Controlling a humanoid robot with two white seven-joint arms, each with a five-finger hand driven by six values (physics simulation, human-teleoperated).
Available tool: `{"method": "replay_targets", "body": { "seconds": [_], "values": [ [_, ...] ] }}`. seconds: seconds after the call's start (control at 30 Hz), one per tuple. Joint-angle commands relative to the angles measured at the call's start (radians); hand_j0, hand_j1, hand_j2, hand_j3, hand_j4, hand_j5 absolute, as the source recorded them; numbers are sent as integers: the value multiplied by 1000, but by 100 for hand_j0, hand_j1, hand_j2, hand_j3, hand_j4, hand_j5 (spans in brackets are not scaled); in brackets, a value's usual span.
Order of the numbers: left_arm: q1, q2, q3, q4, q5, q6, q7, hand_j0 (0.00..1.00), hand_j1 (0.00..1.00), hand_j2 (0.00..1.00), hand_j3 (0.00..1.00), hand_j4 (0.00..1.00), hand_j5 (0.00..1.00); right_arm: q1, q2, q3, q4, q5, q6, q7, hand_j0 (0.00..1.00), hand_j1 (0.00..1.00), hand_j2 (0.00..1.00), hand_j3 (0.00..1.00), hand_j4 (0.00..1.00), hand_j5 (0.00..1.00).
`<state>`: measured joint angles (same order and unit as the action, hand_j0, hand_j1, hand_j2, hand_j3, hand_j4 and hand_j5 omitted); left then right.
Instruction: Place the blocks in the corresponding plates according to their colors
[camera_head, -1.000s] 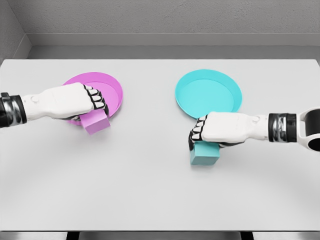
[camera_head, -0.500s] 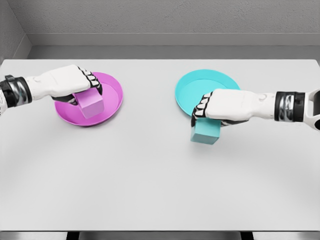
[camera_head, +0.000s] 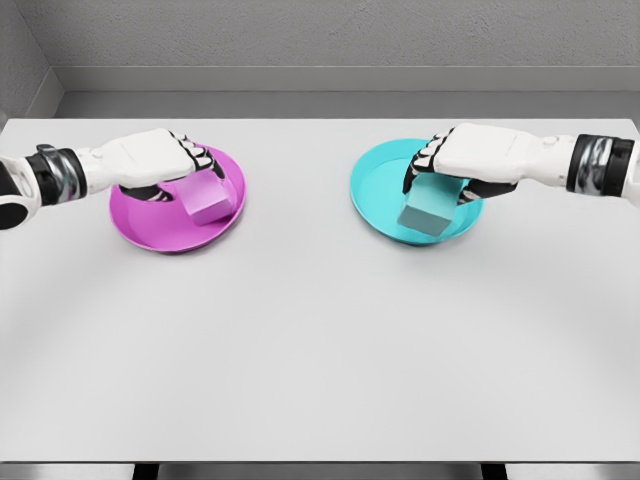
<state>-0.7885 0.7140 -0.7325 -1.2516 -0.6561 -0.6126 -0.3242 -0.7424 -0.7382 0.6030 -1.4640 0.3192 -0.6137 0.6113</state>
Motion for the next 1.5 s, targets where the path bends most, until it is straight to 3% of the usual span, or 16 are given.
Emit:
{"method": "replay_targets", "body": {
  "seconds": [0.0, 0.23, 0.33, 0.4, 0.6, 0.77, 0.87, 0.93, 1.13, 1.17, 1.2, 1.23, 1.47],
  "values": [
    [0, 9, 1, 0, 4, 2, 1, 100, 100, 100, 100, 100, 100, -2, 17, -3, 28, -6, 3, 0, 57, 57, 57, 57, 57, 57],
    [-2, 56, 4, -11, 7, 2, 1, 100, 100, 100, 100, 100, 100, -38, 57, 1, 36, 0, 3, 0, 58, 58, 58, 58, 58, 58],
    [-2, 59, 13, -11, 15, 2, 2, 100, 100, 100, 100, 100, 100, -44, 72, 3, 85, 1, 3, 0, 58, 58, 58, 58, 58, 58],
    [-2, 119, 15, -32, 30, 2, 5, 100, 100, 100, 100, 100, 100, -58, 82, 3, 135, 1, 3, 0, 58, 58, 58, 58, 58, 58],
    [14, 168, 33, -78, 64, 2, 5, 100, 100, 100, 100, 100, 100, -81, 102, 1, 266, 4, 3, 0, 58, 58, 58, 58, 58, 58],
    [14, 176, 33, -81, 75, 2, 5, 100, 100, 100, 100, 100, 100, -109, 144, 27, 278, 23, 3, 0, 58, 58, 58, 58, 58, 58],
    [14, 176, 33, -81, 76, 2, 7, 100, 100, 100, 100, 100, 100, -123, 167, 47, 284, 55, 63, 0, 58, 58, 58, 58, 58, 58],
    [14, 176, 33, -78, 90, 2, 5, 100, 100, 100, 100, 100, 100, -137, 180, 55, 312, 83, 147, 0, 58, 58, 58, 58, 58, 58],
    [17, 177, 33, -71, 89, 2, 2, 100, 100, 100, 100, 100, 100, -144, 184, 55, 349, 84, 212, 0, 58, 58, 58, 58, 58, 58],
    [17, 183, 33, -68, 85, 2, 2, 100, 100, 100, 100, 100, 100, -146, 189, 55, 358, 83, 232, 0, 60, 60, 60, 60, 60, 60],
    [17, 185, 31, -68, 85, 2, 2, 100, 100, 100, 100, 100, 100, -146, 191, 57, 356, 80, 272, 0, 92, 92, 92, 92, 92, 92],
    [17, 185, 31, -68, 87, 2, 4, 100, 100, 100, 100, 100, 100, -146, 200, 57, 347, 80, 295, 0, 100, 100, 100, 100, 100, 100],
    [18, 188, 33, -66, 85, 2, 4, 100, 100, 100, 100, 100, 100, -144, 200, 80, 340, 80, 290, 0, 100, 100, 100, 100, 100, 100]
  ]
}}
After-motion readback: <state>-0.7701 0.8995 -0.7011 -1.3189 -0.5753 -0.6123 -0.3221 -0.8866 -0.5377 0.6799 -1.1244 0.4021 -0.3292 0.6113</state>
